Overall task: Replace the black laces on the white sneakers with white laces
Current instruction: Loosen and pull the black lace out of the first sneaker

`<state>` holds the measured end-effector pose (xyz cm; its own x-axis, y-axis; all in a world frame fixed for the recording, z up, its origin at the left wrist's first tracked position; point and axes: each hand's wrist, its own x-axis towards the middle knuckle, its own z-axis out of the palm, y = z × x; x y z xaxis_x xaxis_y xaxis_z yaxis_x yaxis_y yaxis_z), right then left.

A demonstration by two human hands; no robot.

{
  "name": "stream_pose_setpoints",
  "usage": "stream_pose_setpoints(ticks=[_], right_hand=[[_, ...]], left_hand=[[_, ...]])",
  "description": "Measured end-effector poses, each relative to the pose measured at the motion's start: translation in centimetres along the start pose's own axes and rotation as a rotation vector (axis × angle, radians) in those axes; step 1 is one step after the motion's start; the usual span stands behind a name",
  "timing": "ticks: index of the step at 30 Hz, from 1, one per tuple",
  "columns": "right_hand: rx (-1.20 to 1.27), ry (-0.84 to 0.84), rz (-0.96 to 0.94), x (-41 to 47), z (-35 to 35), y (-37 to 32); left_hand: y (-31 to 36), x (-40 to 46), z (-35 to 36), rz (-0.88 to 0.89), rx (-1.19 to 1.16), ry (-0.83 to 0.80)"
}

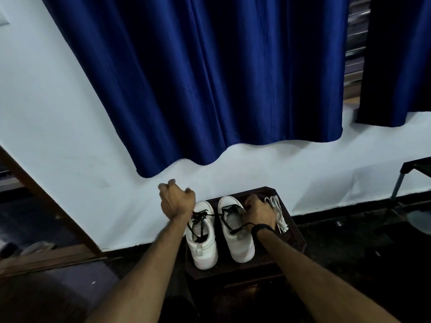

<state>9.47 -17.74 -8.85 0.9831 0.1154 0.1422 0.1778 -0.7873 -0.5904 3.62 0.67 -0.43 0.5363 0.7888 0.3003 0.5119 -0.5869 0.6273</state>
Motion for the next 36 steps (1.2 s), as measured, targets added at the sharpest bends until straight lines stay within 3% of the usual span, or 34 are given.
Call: stream_pose_setpoints(ticks=[2,4,6,8,13,18,23,29,32,36], right_hand=[[-0.105,0.055,-0.236,0.3,0.3,0.0],[-0.172,0.035,-0.448,0.5,0.5,-0.2],[-0.237,-0.077,-0.573,0.9,0.6,-0.8],[-0.287,-0.109,-0.622,1.0,0.6,-1.3],[-0.318,-0.040,-0.585,1.3,1.2,-1.4],[0.136,-0.096,-0.245,1.7,1.5,-0.8],[0.117,-0.220,-0.300,2.1,0.5,-1.6],[0.476,-0.048,0.035,3.8,0.2,-1.1],[0.267,-0.095,-0.118,3.7,-0.5,-0.8],[-0.226,-0.284,-0.663,3.9,-1.2,-1.3]], left_hand=[[-0.5,-1.3,1.3,0.110,-0.040,-0.126],[-0.5,-2.6,2.5,0.168,-0.009,-0.391],[-0.3,-3.5,3.5,0.214,0.123,-0.597],[-0.5,-4.0,4.2,0.221,0.164,-0.669],[-1.5,-4.1,4.9,0.181,0.107,-0.673],[-1.2,-4.9,4.3,0.215,0.180,-0.670],[-1.9,-6.6,4.8,0.345,0.238,-0.577],[-1.9,-7.2,4.8,0.365,0.275,-0.503],[-2.4,-8.0,5.4,0.390,0.317,-0.392],[-2.8,-8.4,6.3,0.410,0.336,-0.250]])
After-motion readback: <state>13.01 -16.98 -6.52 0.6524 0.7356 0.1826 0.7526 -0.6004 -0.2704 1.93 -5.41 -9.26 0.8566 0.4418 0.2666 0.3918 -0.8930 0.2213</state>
